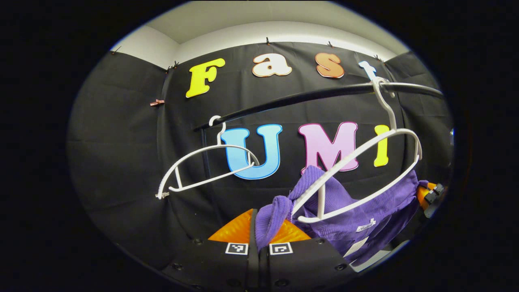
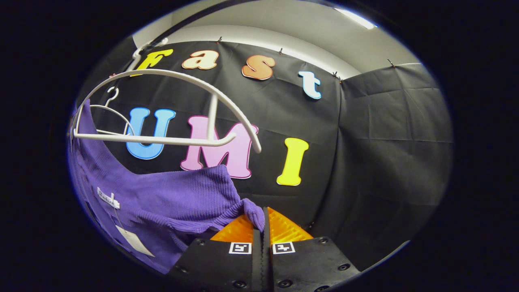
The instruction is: Grasp the clothes on the hanger with both hands and then place them into the laundry hamper below.
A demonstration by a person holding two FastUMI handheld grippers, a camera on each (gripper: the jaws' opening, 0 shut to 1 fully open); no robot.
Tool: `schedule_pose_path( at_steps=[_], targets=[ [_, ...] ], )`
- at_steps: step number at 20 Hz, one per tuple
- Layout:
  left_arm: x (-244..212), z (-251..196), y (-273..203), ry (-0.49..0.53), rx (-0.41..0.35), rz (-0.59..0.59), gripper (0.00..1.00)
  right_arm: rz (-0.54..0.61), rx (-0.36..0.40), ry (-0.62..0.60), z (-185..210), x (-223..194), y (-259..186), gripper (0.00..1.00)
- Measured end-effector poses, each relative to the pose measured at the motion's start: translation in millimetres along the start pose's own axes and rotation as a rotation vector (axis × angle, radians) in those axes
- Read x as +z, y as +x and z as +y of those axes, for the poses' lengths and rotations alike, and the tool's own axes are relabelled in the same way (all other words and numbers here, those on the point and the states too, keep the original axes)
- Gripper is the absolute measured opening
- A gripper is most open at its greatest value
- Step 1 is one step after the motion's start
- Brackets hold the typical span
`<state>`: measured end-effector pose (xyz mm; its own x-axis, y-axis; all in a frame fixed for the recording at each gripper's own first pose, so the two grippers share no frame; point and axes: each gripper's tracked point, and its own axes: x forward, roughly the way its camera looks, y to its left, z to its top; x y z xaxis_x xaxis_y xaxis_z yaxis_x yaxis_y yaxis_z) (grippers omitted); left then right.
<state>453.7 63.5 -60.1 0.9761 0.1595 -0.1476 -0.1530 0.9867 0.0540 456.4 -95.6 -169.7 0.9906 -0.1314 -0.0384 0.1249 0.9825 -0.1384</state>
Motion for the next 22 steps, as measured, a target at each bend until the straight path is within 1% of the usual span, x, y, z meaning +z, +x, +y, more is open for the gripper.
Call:
schedule_pose_path(
  at_steps=[1, 4, 6, 7, 8, 10, 13, 16, 17, 19, 20, 22],
  targets=[
    [-9, 4, -2, -0.004, 0.007, 0.016, 0.05, 0.003, 0.027, 0.006, 9, 1, -11, 0.04],
    [-30, 12, -9, -0.010, 0.022, 0.053, 0.05, 0.002, 0.103, 0.009, 37, 12, -39, 0.04],
    [-40, 11, -17, -0.010, 0.012, 0.072, 0.05, 0.000, 0.156, 0.019, 49, 22, -56, 0.04],
    [-46, 9, -21, -0.013, 0.004, 0.085, 0.05, 0.002, 0.177, 0.022, 56, 25, -61, 0.08],
    [-51, 4, -26, -0.020, -0.010, 0.097, 0.05, 0.010, 0.196, 0.030, 61, 27, -67, 0.04],
    [-62, -13, -40, -0.028, -0.052, 0.117, 0.05, 0.037, 0.234, 0.061, 72, 29, -83, 0.04],
    [-70, -53, -59, -0.065, -0.155, 0.149, 0.05, 0.095, 0.297, 0.098, 93, 24, -101, 0.04],
    [-68, -88, -77, -0.103, -0.244, 0.162, 0.05, 0.126, 0.382, 0.130, 116, 30, -120, 0.04],
    [-63, -98, -82, -0.119, -0.274, 0.159, 0.05, 0.125, 0.397, 0.134, 120, 33, -122, 0.04],
    [-53, -111, -82, -0.153, -0.312, 0.150, 0.05, 0.122, 0.409, 0.140, 124, 39, -120, 0.04],
    [-50, -116, -84, -0.173, -0.325, 0.146, 0.06, 0.124, 0.407, 0.147, 124, 42, -119, 0.04],
    [-49, -124, -85, -0.209, -0.340, 0.154, 0.05, 0.136, 0.399, 0.159, 118, 39, -122, 0.04]
  ],
)
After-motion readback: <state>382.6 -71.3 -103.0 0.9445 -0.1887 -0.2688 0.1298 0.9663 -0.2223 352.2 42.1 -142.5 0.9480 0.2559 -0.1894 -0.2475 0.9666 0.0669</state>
